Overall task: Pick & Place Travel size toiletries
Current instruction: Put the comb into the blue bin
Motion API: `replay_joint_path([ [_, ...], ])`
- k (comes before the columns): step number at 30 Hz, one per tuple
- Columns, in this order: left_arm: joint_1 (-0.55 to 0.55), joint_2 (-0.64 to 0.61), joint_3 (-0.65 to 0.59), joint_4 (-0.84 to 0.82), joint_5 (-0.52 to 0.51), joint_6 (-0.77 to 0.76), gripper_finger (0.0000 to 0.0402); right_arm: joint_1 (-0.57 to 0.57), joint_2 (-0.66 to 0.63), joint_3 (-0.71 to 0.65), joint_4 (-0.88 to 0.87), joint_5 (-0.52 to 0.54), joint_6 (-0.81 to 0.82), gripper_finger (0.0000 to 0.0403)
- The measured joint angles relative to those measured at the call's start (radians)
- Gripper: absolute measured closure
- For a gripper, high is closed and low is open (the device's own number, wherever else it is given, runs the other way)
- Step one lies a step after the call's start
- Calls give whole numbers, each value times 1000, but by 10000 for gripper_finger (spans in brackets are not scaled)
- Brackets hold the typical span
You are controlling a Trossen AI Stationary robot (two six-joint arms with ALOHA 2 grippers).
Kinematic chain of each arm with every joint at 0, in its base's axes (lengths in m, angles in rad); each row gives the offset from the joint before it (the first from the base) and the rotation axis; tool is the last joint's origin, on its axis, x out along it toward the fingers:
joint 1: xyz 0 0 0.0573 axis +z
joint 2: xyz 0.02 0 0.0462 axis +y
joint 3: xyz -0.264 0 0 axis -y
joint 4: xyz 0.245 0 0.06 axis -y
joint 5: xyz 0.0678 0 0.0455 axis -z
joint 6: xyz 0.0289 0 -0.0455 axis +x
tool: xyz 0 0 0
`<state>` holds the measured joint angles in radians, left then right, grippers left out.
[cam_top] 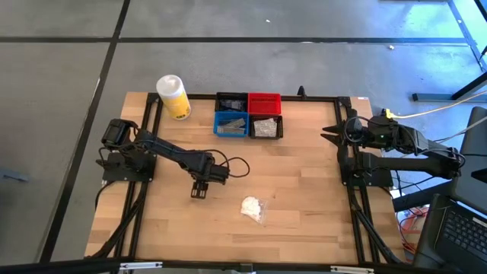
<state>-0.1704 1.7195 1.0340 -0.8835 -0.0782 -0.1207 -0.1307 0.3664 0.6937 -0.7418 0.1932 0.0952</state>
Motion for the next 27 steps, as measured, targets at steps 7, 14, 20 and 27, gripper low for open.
replay_joint_path([
  [7,0,60,1,-3,46,-31,213,0,0,0,0,0,0,283],
  [14,4,103,6,-24,58,-23,217,0,0,0,0,0,0,269],
  [20,9,101,7,-52,52,-30,221,0,0,0,0,0,0,259],
  [27,11,103,4,-95,43,-8,230,0,0,0,0,0,0,249],
])
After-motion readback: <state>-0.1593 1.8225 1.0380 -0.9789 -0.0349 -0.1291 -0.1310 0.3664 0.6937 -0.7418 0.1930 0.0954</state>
